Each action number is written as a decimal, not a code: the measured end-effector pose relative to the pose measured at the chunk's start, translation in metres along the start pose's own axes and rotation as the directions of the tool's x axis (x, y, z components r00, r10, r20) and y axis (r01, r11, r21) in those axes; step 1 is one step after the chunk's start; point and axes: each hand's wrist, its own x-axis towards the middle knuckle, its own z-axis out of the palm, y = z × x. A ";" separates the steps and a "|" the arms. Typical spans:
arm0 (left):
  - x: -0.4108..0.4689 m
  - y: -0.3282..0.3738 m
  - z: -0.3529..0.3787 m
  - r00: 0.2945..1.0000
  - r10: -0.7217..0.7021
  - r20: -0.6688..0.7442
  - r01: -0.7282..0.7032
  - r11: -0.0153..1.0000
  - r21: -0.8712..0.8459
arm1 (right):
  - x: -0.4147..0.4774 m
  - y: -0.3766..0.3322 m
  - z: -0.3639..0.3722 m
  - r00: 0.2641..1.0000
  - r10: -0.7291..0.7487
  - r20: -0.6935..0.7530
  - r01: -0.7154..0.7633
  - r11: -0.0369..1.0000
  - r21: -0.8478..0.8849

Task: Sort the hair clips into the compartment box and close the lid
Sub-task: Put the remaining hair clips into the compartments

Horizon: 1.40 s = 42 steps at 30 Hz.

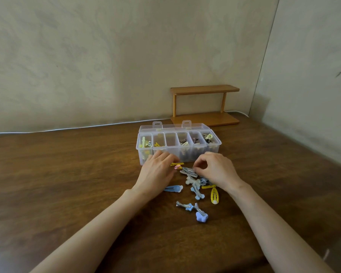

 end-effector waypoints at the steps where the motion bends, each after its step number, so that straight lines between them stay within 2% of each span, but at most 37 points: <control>1: 0.000 0.000 0.001 1.000 -0.002 0.006 0.002 1.000 0.001 | 0.000 0.000 0.000 1.000 -0.004 0.003 0.004 1.000 0.016; 7: 0.001 0.004 0.002 1.000 0.006 0.026 -0.006 1.000 0.001 | 0.000 -0.002 -0.003 0.998 0.028 -0.059 -0.009 0.954 0.299; 13: 0.001 0.003 0.003 1.000 0.004 0.022 -0.004 1.000 -0.018 | -0.002 0.000 -0.005 0.998 0.038 0.057 -0.042 0.997 0.071; 19: 0.005 0.000 0.002 0.999 -0.002 0.041 0.004 0.999 -0.039 | -0.002 -0.004 -0.002 0.999 0.024 0.033 -0.026 0.997 0.067; 23: 0.009 0.003 0.005 0.998 0.037 0.051 -0.036 0.999 -0.027 | -0.002 -0.002 -0.002 0.999 0.041 0.002 -0.040 0.960 0.277; 27: 0.010 0.005 0.004 0.998 0.056 -0.021 -0.057 0.997 -0.046 | -0.002 -0.003 -0.007 0.999 0.050 0.014 -0.049 0.832 0.552; 31: 0.009 0.004 -0.002 0.983 0.087 -0.159 -0.099 0.993 -0.070 | -0.002 -0.003 -0.007 0.994 0.083 -0.072 -0.020 0.784 0.620; 34: 0.014 -0.003 -0.012 0.944 -0.006 -0.330 -0.006 0.999 -0.035 | -0.001 0.001 -0.005 0.988 0.088 -0.126 -0.001 0.825 0.565; 36: 0.022 -0.010 -0.021 0.909 -0.110 -0.403 0.112 0.993 -0.019 | -0.001 0.002 -0.002 0.996 0.052 -0.075 -0.008 0.868 0.497; 39: 0.041 -0.017 -0.030 0.901 -0.194 -0.387 0.227 0.973 0.042 | -0.002 -0.003 0.003 1.000 -0.001 0.028 -0.009 0.936 0.351; 42: 0.057 -0.019 -0.027 0.922 -0.228 -0.312 0.256 0.965 0.050 | -0.004 -0.008 0.001 0.998 -0.021 0.058 0.007 0.974 0.225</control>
